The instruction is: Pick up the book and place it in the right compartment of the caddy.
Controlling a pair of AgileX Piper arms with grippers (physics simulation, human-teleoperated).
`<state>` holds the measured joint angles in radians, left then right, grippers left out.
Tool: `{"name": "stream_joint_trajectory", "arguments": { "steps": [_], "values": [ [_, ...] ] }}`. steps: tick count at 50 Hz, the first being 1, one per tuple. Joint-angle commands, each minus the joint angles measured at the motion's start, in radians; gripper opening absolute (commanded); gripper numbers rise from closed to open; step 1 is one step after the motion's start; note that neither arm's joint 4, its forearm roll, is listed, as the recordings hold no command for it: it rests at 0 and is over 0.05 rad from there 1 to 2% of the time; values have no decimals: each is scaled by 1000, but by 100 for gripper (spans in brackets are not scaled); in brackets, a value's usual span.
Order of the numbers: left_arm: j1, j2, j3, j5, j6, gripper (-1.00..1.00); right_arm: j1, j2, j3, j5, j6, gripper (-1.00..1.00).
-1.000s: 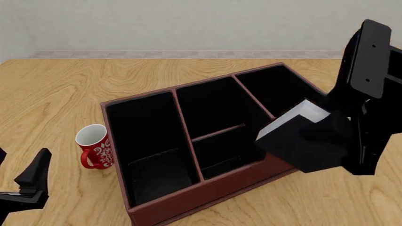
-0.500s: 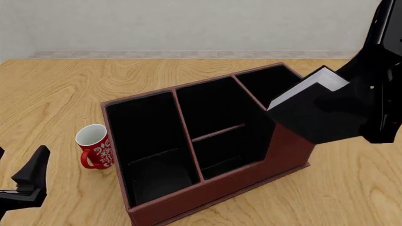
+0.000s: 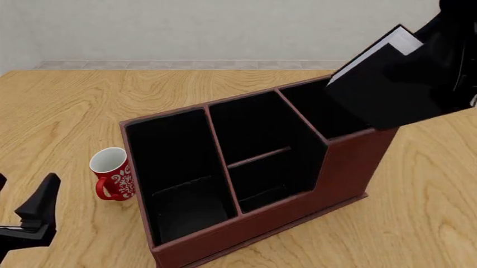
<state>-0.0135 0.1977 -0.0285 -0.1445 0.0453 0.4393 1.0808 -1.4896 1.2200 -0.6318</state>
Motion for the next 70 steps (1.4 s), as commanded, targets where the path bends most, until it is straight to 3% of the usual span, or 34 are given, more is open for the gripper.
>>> {"name": "stream_joint_trajectory", "arguments": {
  "steps": [1,21,26,29,34,45,50,58,70],
  "values": [
    [1,-12,6,9,2,100,-21,54,-102,0,7,-100],
    [-3,0,23,-7,6,100,5,171,-187,0,45,-100],
    [-4,-19,24,15,1,100,-33,206,-192,0,24,-100],
    [-1,-28,25,24,2,100,-23,220,-206,0,39,-100],
    [2,-32,25,32,8,100,-60,238,-173,0,-1,-100],
    [5,-44,25,46,4,100,-70,289,-185,0,6,-100],
    [11,-57,25,62,7,100,-108,299,-167,0,-39,-100],
    [8,-50,25,55,6,100,-85,330,-184,0,-8,-100],
    [10,-39,28,51,7,100,-112,365,-199,0,-19,-100]
  ]
}}
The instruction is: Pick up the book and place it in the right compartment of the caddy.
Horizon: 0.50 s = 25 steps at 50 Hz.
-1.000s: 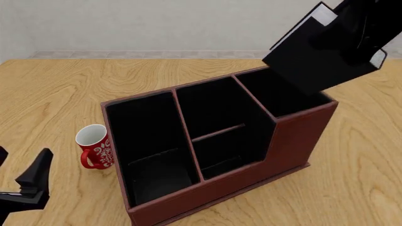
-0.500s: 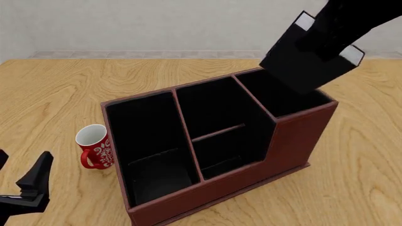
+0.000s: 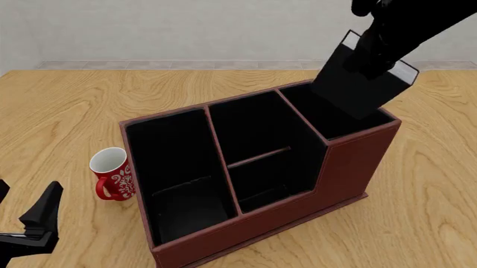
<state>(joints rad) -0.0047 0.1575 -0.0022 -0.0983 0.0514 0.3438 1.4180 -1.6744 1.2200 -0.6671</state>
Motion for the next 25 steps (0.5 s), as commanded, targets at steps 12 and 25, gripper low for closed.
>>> {"name": "stream_joint_trajectory", "arguments": {
  "steps": [12,25],
  "values": [
    [8,-22,2,30,6,100,39,63,-28,0,59,-100],
    [16,-42,2,53,7,100,33,80,-4,0,70,-100]
  ]
}}
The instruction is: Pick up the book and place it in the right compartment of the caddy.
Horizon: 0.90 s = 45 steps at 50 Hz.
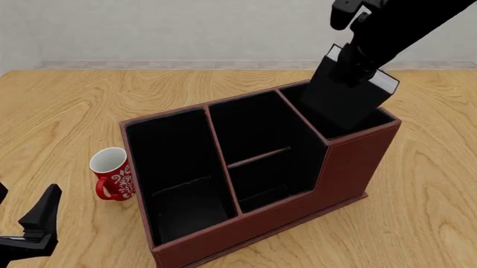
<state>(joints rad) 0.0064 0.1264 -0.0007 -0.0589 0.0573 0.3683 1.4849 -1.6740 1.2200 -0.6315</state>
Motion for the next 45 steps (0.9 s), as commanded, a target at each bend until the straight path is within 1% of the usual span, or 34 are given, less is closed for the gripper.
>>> {"name": "stream_joint_trajectory", "arguments": {
  "steps": [1,6,8,12,17,24,26,30,35,36,38,39,42,45],
  "values": [
    [4,-12,0,16,1,100,8,15,-4,0,34,-100],
    [5,-20,1,26,8,100,-25,23,14,0,16,-100],
    [5,-21,1,28,7,100,-13,25,8,0,33,-100],
    [4,-28,0,39,8,100,-16,31,6,0,38,-100],
    [9,-45,0,58,8,100,-2,45,-6,0,60,-100],
    [14,-51,0,67,5,100,-5,61,-12,0,64,-100],
    [16,-49,0,67,6,100,13,64,-17,0,84,-100],
    [15,-46,0,63,8,100,12,70,-16,0,82,-100],
    [16,-45,0,62,7,100,19,74,-16,0,91,-100],
    [16,-47,0,64,6,100,24,74,-11,0,100,-100],
    [16,-54,0,73,8,100,16,75,-8,0,94,-100],
    [15,-56,0,75,7,100,21,74,-4,0,103,-100],
    [17,-61,0,80,10,100,20,77,-7,0,101,-100],
    [19,-66,1,82,9,100,26,81,-8,0,112,-100]
  ]
}}
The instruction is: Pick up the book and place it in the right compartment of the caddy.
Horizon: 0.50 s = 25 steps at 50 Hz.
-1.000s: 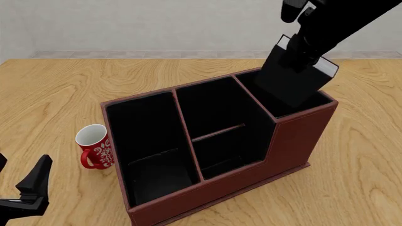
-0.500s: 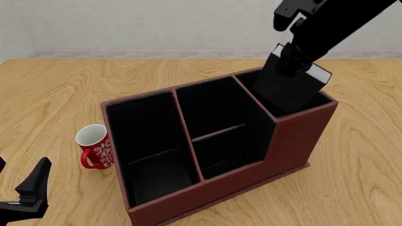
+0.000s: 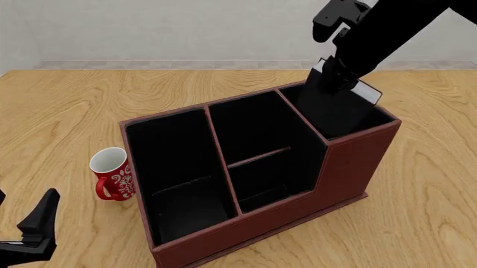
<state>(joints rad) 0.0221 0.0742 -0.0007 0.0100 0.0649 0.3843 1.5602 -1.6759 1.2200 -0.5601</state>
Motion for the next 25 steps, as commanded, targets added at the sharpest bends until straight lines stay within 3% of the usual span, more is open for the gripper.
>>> {"name": "stream_joint_trajectory", "arguments": {
  "steps": [1,25],
  "values": [
    [4,-14,1,14,2,100,15,6,-6,0,48,-100],
    [11,-29,1,29,7,100,-1,30,-10,0,86,-100]
  ]
}}
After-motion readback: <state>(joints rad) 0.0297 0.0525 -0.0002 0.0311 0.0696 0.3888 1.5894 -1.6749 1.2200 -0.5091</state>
